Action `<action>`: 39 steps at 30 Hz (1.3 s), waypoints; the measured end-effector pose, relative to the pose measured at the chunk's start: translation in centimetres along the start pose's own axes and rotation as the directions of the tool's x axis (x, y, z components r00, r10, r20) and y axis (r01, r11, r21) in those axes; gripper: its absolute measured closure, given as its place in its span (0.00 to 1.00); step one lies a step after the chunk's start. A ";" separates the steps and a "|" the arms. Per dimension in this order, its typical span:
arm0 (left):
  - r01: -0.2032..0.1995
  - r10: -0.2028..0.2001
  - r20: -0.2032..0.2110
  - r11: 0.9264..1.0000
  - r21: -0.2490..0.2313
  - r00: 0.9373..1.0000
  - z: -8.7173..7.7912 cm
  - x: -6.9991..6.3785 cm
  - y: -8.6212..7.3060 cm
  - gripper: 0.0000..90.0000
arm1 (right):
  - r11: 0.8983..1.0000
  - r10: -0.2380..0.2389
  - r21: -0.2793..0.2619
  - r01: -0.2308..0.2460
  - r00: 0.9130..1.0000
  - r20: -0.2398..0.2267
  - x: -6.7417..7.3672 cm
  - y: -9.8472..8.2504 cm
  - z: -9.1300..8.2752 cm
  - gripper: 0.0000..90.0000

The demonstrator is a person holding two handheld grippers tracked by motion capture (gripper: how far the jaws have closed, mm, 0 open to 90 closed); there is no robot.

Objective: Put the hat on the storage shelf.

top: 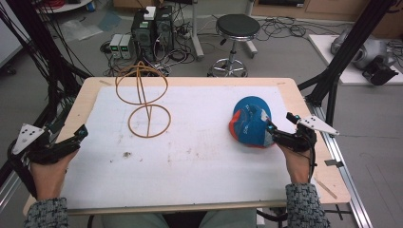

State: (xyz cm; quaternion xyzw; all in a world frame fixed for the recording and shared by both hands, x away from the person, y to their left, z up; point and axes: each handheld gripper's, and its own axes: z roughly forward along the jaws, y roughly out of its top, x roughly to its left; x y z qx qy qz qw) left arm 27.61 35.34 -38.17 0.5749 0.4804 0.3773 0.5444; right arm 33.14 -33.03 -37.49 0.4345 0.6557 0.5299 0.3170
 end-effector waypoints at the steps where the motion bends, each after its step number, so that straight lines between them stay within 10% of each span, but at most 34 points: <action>1: 0.002 -0.002 0.000 1.000 -0.001 1.000 0.0 0.0 0.0 0.17 | 1.000 -0.004 0.000 0.004 1.000 -0.003 0.3 -0.1 0.4 0.19; 16: 0.004 -0.004 0.006 1.000 -0.001 1.000 0.0 -0.1 0.0 0.17 | 0.997 -0.058 0.056 0.057 0.998 0.019 3.0 0.1 4.6 0.52; 32: 0.002 -0.002 0.013 1.000 0.004 1.000 0.2 -0.3 0.0 0.17 | 0.980 0.026 0.194 -0.033 0.999 0.041 2.3 0.6 6.5 0.98; 39: 0.003 -0.003 0.012 1.000 0.006 1.000 0.1 -0.2 0.0 0.17 | 0.976 0.124 0.178 -0.128 0.992 0.034 1.6 1.6 6.8 1.00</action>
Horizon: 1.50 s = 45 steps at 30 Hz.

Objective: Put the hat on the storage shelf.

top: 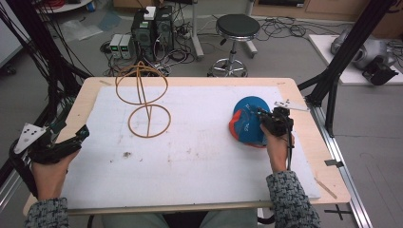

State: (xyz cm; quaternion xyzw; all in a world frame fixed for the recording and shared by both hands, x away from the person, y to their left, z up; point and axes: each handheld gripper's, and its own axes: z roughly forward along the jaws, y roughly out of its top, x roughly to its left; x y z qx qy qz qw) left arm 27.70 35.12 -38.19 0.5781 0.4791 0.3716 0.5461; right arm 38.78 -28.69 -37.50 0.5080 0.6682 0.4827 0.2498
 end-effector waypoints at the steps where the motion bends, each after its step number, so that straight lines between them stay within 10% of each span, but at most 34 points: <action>1: 0.000 0.000 -0.001 1.000 0.000 1.000 0.0 0.0 0.0 0.17 | 1.000 0.000 0.000 0.000 1.000 0.000 0.0 0.0 0.0 1.00; 14: 0.003 -0.003 -0.003 1.000 -0.003 1.000 -0.1 0.2 0.1 0.17 | 0.968 0.220 -0.117 -0.224 0.974 -0.042 -1.1 4.9 0.7 1.00; 28: -0.001 0.001 0.009 1.000 -0.004 1.000 -0.1 0.2 0.2 0.17 | 0.968 0.146 -0.199 -0.152 0.988 -0.040 1.7 10.1 1.7 1.00; 45: 0.005 -0.005 0.017 1.000 -0.027 1.000 -0.7 0.6 0.6 0.17 | 0.964 0.056 -0.252 -0.081 0.993 -0.106 8.3 16.2 3.9 1.00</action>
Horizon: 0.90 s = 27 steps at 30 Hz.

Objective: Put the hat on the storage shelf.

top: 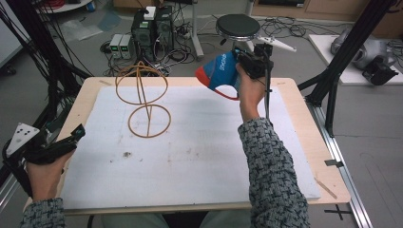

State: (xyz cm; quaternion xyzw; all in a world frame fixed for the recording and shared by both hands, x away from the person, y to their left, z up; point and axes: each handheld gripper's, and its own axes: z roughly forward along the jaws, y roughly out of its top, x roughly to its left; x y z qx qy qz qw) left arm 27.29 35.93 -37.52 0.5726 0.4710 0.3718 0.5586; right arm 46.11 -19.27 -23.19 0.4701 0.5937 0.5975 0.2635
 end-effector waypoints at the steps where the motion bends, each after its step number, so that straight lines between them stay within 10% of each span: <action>1: -0.001 0.001 0.001 1.000 0.000 1.000 0.0 0.0 0.0 0.17 | 1.000 0.001 -0.006 -0.001 1.000 -0.015 0.8 0.6 0.4 1.00; 27: -0.002 0.002 0.024 1.000 -0.009 1.000 0.1 -0.4 0.4 0.18 | 1.000 -0.015 -0.029 0.011 0.985 -0.171 11.2 3.9 6.7 1.00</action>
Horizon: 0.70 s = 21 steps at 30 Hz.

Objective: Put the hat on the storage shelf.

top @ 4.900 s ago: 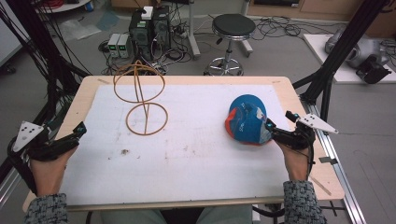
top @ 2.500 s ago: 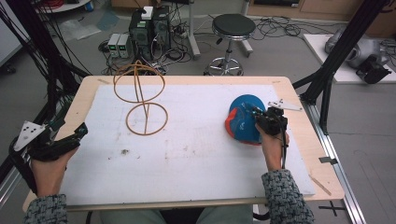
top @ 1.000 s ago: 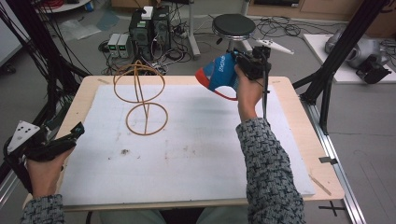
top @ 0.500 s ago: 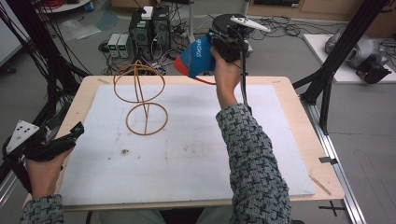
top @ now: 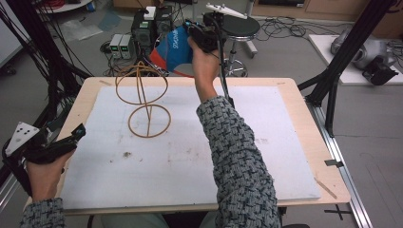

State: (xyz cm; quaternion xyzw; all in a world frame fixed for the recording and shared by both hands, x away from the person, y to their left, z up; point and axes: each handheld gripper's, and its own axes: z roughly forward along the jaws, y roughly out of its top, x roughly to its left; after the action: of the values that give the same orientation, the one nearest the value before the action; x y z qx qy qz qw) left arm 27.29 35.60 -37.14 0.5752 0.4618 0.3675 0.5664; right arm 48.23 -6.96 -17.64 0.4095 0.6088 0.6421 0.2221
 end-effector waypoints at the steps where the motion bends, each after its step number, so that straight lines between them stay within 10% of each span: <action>1: -0.002 0.002 0.001 1.000 0.001 1.000 0.0 0.0 0.0 0.18 | 1.000 0.000 0.000 0.000 1.000 0.000 0.0 0.0 0.0 1.00; 21: 0.013 -0.013 0.011 1.000 -0.011 1.000 -0.3 0.2 0.2 0.18 | 0.994 -0.077 0.064 0.090 0.980 -0.181 6.2 -1.8 1.3 1.00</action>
State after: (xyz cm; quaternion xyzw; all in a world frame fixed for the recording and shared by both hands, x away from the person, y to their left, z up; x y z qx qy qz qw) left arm 27.11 35.88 -36.94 0.5711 0.4604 0.3633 0.5743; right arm 45.35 -1.00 -17.90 0.3320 0.6657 0.6439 0.1786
